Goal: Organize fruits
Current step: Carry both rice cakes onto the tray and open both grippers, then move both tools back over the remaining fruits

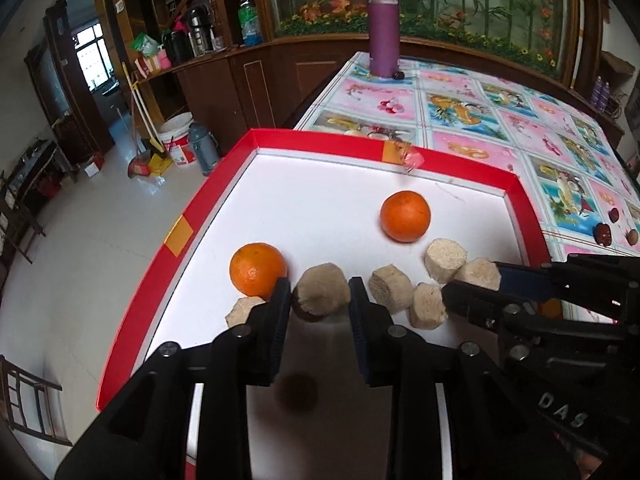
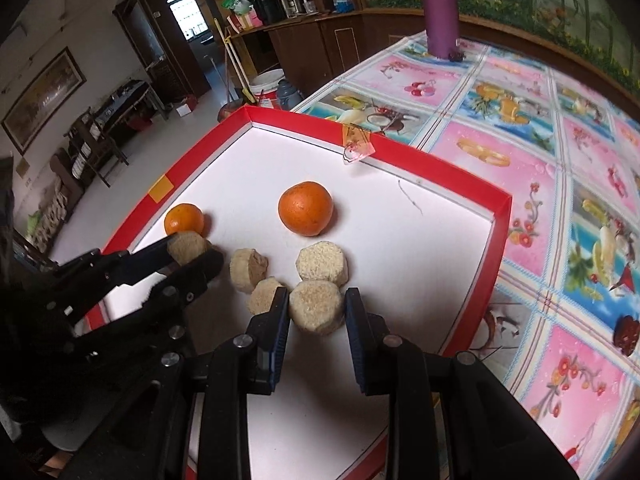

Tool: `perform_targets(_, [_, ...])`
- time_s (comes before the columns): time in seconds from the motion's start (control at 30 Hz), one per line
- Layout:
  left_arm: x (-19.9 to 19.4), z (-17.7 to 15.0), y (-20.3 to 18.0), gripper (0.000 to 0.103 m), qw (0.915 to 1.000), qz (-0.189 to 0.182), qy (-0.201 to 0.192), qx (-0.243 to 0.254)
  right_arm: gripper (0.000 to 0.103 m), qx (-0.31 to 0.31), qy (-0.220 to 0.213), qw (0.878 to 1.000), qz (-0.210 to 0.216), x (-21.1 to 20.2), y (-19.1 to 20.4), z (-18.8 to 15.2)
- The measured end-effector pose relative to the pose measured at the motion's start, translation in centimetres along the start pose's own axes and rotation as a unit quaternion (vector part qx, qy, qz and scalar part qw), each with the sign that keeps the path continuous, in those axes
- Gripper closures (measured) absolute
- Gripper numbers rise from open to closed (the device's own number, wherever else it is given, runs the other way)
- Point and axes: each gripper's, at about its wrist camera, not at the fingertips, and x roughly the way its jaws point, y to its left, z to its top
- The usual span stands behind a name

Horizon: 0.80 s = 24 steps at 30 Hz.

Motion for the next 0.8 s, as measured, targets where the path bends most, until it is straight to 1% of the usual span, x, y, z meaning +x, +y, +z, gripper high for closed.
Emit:
perform_targets(0.07, [0.1, -0.1, 0.0, 0.066, 1.0, -0.003, 0.004, -0.002, 0.065, 0.006, -0.015, 1.0, 0.01, -0.8, -0.4, -0.2])
perform_targets(0.13, [-0.1, -0.1, 0.1, 0.057, 0.9999, -0.004, 0.007, -0.008, 0.062, 0.013, -0.033, 0.999, 0.022, -2.0, -1.0, -0.3])
perform_targets(0.2, [-0.6, 0.0, 0.0, 0.044, 0.9999, 0.003, -0.001, -0.013, 0.061, 0.02, -0.05, 0.998, 0.033, -3.2, -1.8, -0.2])
perform_targets(0.27, [-1.3, 0.2, -0.3, 0.039, 0.9997, 0.014, -0.014, -0.016, 0.056, 0.027, -0.07, 0.997, 0.035, -4.6, -2.7, -0.3])
perform_targets(0.33, [-2.1, 0.6, -0.8, 0.037, 0.9994, 0.019, -0.026, -0.015, 0.055, 0.036, -0.089, 0.995, 0.03, -6.2, -4.2, -0.5])
perform_targets(0.4, [-3.0, 1.2, -1.7, 0.034, 0.9991, 0.016, -0.037, -0.008, 0.055, 0.046, -0.098, 0.994, 0.028, -7.2, -5.5, -0.8])
perform_targets(0.5, [-4.3, 1.8, -3.6, 0.033, 0.9986, 0.008, -0.052, 0.009, 0.055, 0.073, -0.113, 0.991, 0.017, -9.0, -8.8, -1.5])
perform_targets(0.6, [-5.1, 2.2, -5.8, 0.032, 0.9977, -0.004, -0.062, 0.027, 0.055, 0.103, -0.123, 0.987, -0.007, -11.1, -12.7, -2.8])
perform_targets(0.67, [-5.5, 2.4, -7.4, 0.031, 0.997, -0.018, -0.064, 0.041, 0.055, 0.12, -0.127, 0.984, -0.016, -12.1, -14.7, -3.6])
perform_targets(0.8, [-5.7, 2.7, -11.0, 0.031, 0.9949, -0.055, -0.054, 0.066, 0.055, 0.147, -0.135, 0.979, -0.045, -14.8, -18.8, -5.7])
